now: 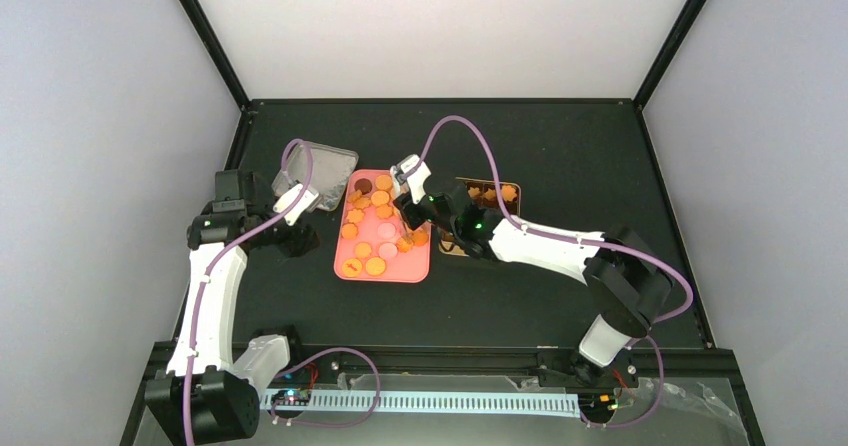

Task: Pack the cookies
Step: Pick up the fake cookies from the plate.

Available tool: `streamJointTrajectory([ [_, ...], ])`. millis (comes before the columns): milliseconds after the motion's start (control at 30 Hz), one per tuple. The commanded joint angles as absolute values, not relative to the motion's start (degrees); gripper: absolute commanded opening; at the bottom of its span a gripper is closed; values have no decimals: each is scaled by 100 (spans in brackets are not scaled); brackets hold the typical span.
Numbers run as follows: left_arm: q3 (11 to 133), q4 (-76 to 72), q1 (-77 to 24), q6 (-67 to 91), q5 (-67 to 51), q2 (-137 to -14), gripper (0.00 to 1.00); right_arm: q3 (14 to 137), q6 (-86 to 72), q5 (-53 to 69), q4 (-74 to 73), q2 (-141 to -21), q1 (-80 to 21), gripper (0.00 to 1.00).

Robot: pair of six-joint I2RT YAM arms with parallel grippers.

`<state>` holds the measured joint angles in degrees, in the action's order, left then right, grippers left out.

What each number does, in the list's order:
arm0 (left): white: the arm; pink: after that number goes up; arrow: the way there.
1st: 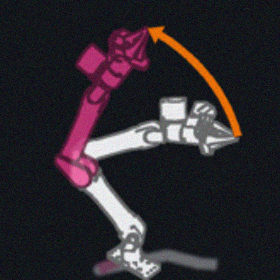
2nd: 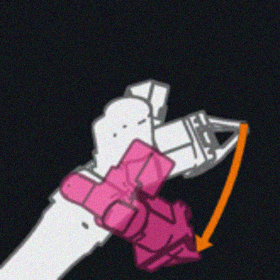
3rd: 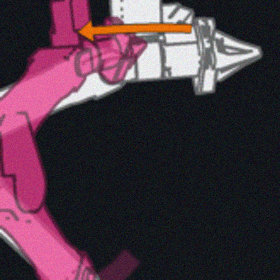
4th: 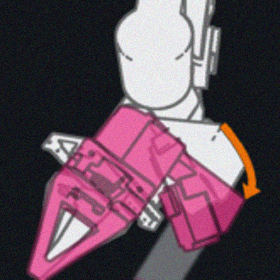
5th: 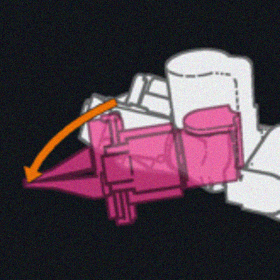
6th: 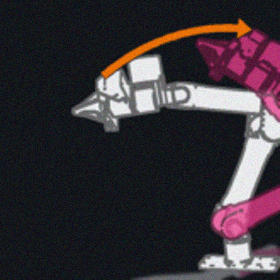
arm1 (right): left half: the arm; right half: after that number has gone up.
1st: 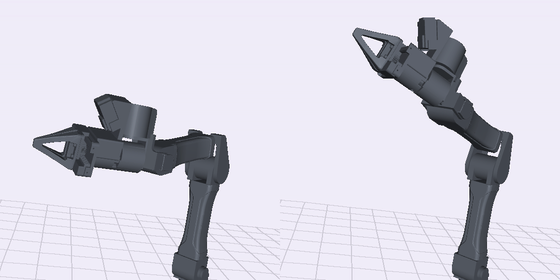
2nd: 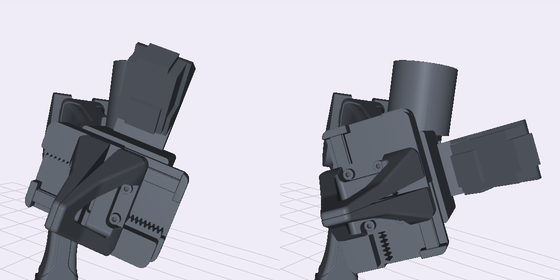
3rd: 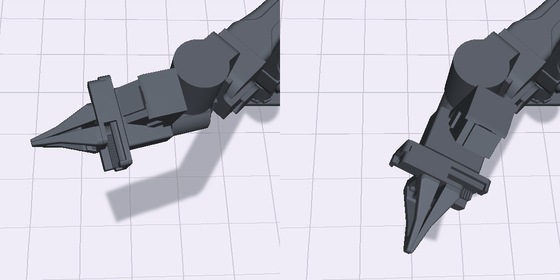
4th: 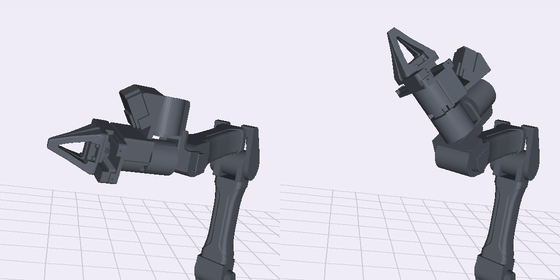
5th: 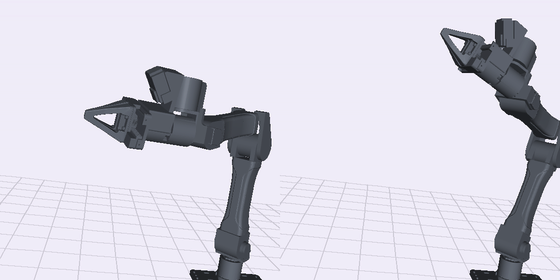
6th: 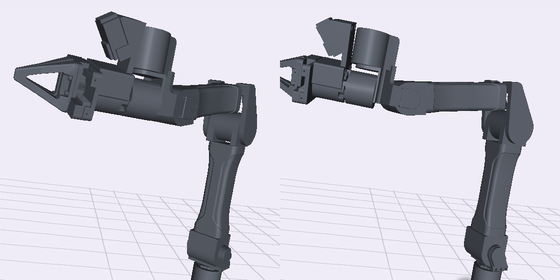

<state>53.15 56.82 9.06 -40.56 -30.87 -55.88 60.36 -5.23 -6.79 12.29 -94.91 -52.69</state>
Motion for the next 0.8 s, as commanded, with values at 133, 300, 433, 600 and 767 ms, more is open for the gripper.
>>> streamJointTrajectory([
  [133,5573,5805,962,-4164,-3186,-5616,61,5671,-945,-192,1392,-9321,-5299,37],
  [300,5555,5801,960,-4175,-3190,-5603,61,5502,-1092,-36,1469,-8975,-5297,36],
  [433,5554,5798,958,-4175,-3199,-5601,61,5463,-1187,37,1505,-8745,-5300,34],
  [600,5537,5799,953,-4170,-3207,-5598,61,5537,-1134,-38,1503,-8727,-5295,33],
  [767,5502,5810,952,-4196,-3170,-5566,61,5724,-1070,12,1428,-8870,-5304,33],
])
